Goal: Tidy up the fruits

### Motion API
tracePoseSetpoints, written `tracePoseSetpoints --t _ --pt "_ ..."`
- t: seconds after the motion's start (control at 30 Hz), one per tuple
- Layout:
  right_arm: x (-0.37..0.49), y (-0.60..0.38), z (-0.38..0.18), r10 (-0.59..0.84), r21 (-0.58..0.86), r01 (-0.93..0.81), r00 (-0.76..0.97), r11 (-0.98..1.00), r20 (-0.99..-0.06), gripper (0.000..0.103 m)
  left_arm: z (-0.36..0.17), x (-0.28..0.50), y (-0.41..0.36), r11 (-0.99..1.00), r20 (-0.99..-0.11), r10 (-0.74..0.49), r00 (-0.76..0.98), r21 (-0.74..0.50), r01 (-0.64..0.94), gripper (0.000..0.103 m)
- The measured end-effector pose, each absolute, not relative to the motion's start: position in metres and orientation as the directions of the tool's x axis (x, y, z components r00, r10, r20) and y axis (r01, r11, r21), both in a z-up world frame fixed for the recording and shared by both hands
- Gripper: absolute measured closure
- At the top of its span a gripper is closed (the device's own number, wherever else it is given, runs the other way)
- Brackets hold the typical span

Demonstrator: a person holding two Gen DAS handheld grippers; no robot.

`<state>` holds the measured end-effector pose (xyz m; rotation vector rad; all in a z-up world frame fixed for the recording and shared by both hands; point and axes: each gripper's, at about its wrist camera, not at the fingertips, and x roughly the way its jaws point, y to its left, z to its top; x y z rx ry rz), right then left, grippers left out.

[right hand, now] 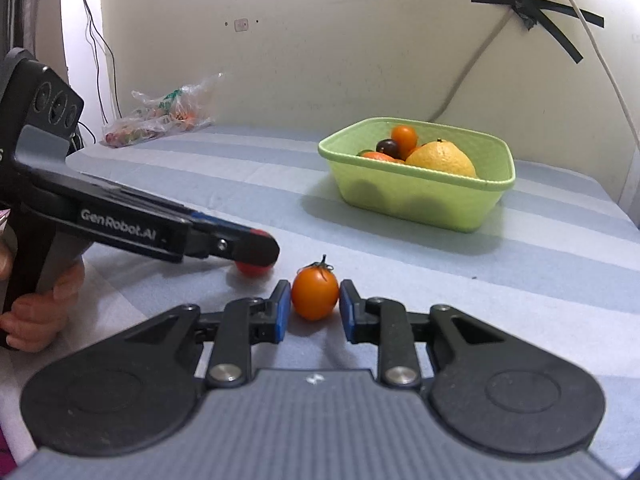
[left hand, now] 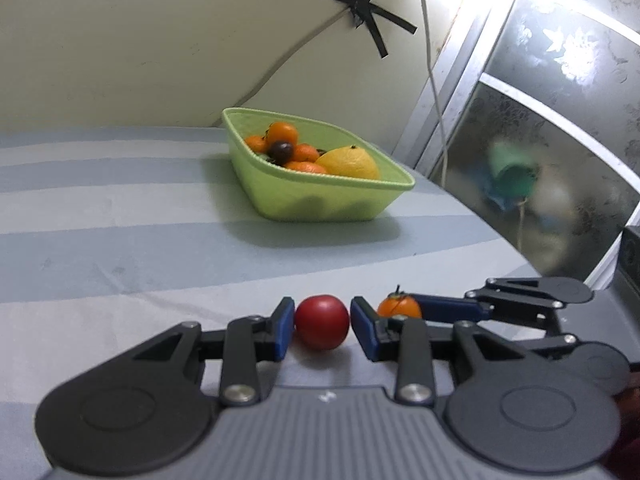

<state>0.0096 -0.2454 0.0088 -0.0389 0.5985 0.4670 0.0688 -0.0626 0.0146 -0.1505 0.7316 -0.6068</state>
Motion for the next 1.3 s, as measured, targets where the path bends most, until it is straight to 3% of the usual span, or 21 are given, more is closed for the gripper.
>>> tracePoseSetpoints --t 0.13,0.3,0.73,0.93,1.03,1.1,1.3 --pt "0.010 -0.244 0.004 0.401 0.076 -0.436 0.727 0.897 -0.557 0.072 0.014 0.066 -0.065 0.834 -0.587 -0.544 0.599 -0.299 0.464 0.060" --pt "0.011 -0.247 0.003 0.411 0.095 -0.431 0.739 0.897 -0.534 0.075 0.018 0.070 -0.068 0.829 -0.589 -0.550 0.592 -0.301 0.471 0.072" --pt "0.078 -0.273 0.045 0.321 0.082 -0.312 0.883 0.946 -0.341 0.075 0.070 0.170 -0.096 0.800 -0.521 -0.599 0.608 -0.410 0.438 0.072" --pt "0.129 -0.290 0.030 0.224 0.091 -0.205 0.902 0.975 -0.368 0.075 0.059 0.215 -0.116 0.807 -0.554 -0.589 0.588 -0.445 0.388 0.070" --pt "0.140 -0.298 0.022 0.214 0.121 -0.182 0.908 0.976 -0.361 0.069 0.053 0.229 -0.122 0.819 -0.568 -0.572 0.592 -0.442 0.367 0.056" --pt "0.140 -0.300 0.021 0.200 0.119 -0.169 0.914 0.978 -0.353 0.052 0.050 0.235 -0.127 0.820 -0.573 -0.570 0.588 -0.443 0.363 0.055" --pt "0.130 -0.304 0.022 0.201 0.128 -0.168 0.926 0.978 -0.320 0.051 0.054 0.224 -0.121 0.825 -0.551 -0.561 0.617 -0.434 0.363 0.054"
